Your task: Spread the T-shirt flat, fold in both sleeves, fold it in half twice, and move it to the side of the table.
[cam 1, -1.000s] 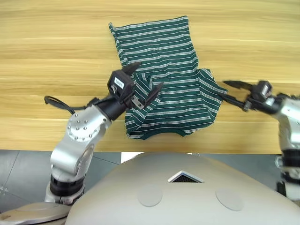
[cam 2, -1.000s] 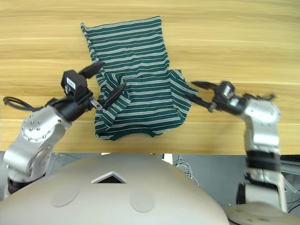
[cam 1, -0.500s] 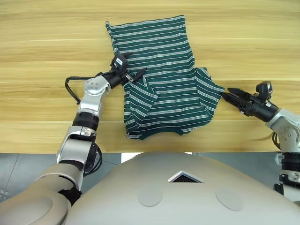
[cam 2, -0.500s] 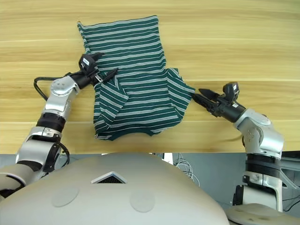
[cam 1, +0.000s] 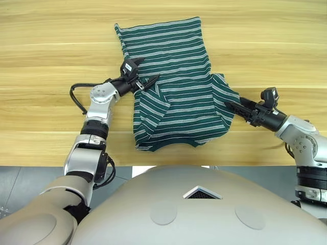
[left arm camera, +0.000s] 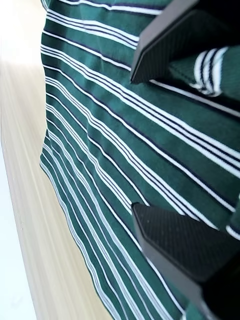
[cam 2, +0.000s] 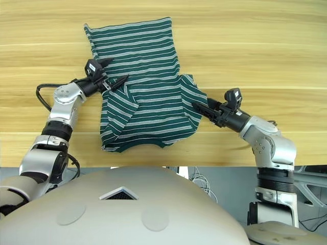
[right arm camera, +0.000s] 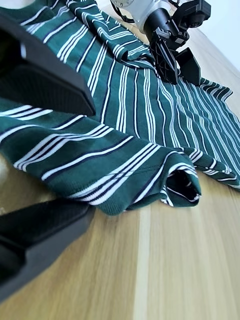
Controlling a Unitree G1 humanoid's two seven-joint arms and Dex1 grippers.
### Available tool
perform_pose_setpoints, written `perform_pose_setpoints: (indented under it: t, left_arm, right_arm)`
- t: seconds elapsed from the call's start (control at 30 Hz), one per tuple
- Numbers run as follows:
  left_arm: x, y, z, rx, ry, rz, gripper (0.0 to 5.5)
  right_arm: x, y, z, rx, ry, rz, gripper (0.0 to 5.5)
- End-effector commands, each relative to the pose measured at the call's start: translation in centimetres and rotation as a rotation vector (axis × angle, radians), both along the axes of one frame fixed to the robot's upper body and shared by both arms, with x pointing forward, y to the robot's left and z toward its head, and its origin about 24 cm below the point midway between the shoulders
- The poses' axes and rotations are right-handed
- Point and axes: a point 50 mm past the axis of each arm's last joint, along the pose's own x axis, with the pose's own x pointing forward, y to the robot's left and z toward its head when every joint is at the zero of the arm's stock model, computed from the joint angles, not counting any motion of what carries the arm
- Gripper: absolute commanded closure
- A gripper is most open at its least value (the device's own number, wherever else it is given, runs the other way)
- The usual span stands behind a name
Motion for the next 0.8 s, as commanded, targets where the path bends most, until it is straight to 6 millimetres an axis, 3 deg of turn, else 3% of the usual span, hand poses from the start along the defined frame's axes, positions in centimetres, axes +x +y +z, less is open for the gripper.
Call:
perform_pose_setpoints:
  t: [0.03,0.43,0.6,0.7,0.8]
  left_arm:
    - [-1.3,-0.2,-1.7,0.015,0.089,-0.018,1.23]
    - [-1.7,-0.6,-1.8,0.014,0.094,-0.039,1.23]
    - [-1.9,-0.8,-2.1,0.021,0.103,-0.043,1.23]
    - [-2.0,-0.9,-2.2,0.019,0.106,-0.041,1.23]
    - [-1.6,-1.5,-2.0,0.019,0.101,-0.036,1.23]
  right_arm:
    - [-0.3,0.2,-0.9,-0.063,0.036,-0.039,3.44]
    - [0.6,0.9,0.3,-0.058,-0.07,-0.027,5.47]
    - [1.5,1.5,2.2,-0.141,-0.197,0.055,5.47]
    - [1.9,2.1,4.3,-0.274,-0.302,0.166,5.47]
    - [2.0,3.1,4.8,-0.407,-0.365,0.295,5.47]
